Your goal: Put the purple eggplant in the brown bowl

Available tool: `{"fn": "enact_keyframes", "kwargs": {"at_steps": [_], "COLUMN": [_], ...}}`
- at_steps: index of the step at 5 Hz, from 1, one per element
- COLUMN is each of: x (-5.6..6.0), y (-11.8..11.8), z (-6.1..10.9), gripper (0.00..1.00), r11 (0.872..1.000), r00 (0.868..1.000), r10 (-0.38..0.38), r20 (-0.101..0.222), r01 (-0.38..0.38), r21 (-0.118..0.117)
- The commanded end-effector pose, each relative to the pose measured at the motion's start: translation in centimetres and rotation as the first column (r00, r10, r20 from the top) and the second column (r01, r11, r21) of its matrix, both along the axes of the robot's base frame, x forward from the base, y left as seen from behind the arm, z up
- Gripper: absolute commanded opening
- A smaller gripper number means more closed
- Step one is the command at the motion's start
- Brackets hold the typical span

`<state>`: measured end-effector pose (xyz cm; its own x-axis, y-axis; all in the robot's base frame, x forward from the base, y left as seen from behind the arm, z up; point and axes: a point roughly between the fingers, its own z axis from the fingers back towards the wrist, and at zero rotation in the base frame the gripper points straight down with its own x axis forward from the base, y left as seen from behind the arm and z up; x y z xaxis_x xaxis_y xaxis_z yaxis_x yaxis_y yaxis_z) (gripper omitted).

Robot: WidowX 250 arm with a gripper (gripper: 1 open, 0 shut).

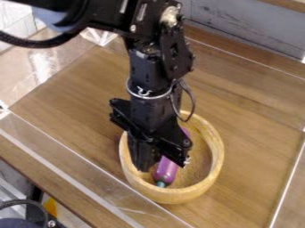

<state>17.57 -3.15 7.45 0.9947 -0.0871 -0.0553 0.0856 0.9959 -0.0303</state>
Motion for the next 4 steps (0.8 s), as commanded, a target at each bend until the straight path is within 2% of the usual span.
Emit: {"fn": "enact_keyframes", "kwargs": {"at_steps": [1,4], "x": [1.03,1.31], "y": [0.12,0.81], "z": [0.96,1.37], "gripper": [1.00,1.00], "r11": [1.000,1.000], "r00": [0.999,0.999], "r10": [0.010,0.014], "r20": [0.038,0.033], "r01": [-0.010,-0.015], "r21": [-0.002,0.020]}}
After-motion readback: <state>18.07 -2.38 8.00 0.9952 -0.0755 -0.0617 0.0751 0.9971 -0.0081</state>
